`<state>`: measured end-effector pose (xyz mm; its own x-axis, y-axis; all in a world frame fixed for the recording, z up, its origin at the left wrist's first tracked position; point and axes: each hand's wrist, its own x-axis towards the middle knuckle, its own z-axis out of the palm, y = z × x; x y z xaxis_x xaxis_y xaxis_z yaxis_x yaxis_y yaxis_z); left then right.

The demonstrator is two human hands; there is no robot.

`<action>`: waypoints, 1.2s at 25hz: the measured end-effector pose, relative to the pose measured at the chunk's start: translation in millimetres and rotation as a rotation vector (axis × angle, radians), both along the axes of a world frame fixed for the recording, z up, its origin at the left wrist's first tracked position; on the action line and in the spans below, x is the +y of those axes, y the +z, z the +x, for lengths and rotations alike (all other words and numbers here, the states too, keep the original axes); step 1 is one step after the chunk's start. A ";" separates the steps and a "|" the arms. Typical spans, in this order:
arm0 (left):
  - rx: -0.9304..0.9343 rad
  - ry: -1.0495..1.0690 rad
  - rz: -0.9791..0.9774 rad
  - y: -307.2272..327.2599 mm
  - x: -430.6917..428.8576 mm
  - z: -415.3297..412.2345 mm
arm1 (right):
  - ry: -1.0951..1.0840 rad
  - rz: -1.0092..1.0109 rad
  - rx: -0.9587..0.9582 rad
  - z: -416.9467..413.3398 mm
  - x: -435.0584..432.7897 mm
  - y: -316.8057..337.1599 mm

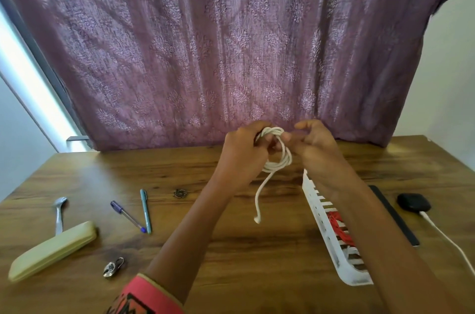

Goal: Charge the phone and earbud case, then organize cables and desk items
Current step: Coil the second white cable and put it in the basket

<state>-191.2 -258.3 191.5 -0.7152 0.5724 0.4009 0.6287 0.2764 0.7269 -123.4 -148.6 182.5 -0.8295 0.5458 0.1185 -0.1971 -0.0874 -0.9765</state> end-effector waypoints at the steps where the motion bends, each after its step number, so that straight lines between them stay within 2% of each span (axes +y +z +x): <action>1: -0.055 -0.023 -0.003 1.9 1.2 1.6 | 0.074 -0.165 0.049 1.0 2.3 -0.7; 3: -0.196 -0.071 0.029 4.0 4.0 3.8 | 0.241 -0.457 0.125 2.1 6.6 -4.7; 5: -0.306 -0.059 0.048 4.0 7.9 4.2 | 0.294 -0.493 0.131 1.9 8.2 -7.4; 6: -0.335 -0.034 0.041 2.4 9.1 3.8 | 0.242 -0.378 0.109 1.4 8.3 -8.6; 7: -0.347 -0.008 0.034 1.1 9.3 3.8 | 0.154 -0.179 0.080 0.8 7.3 -9.3; 10: -0.276 0.076 0.018 -2.7 8.9 5.2 | -0.211 0.588 0.012 3.5 0.2 -11.4; 11: -0.226 0.101 0.009 -3.9 9.6 5.5 | -0.313 0.775 0.022 5.0 -2.3 -12.6; 14: -0.171 0.147 -0.034 -6.7 11.6 7.0 | -0.373 1.028 0.045 8.4 -6.8 -12.0; 17: -0.184 0.173 -0.061 -10.1 12.1 12.8 | -0.300 1.135 -0.109 11.6 -13.0 -8.2; 22: -0.267 0.225 0.087 -19.0 14.0 13.0 | -0.381 1.251 -0.291 15.9 -29.0 -9.3; 25: -0.268 0.213 0.170 -28.7 13.9 14.6 | -0.372 1.270 -0.389 17.5 -30.2 -2.1; 28: -0.250 0.191 0.191 -31.9 13.1 14.8 | -0.364 1.378 -0.447 13.5 -31.6 -3.2; 30: -0.288 0.114 0.184 -32.3 11.2 12.3 | -0.333 1.280 -0.420 9.9 -28.3 -9.5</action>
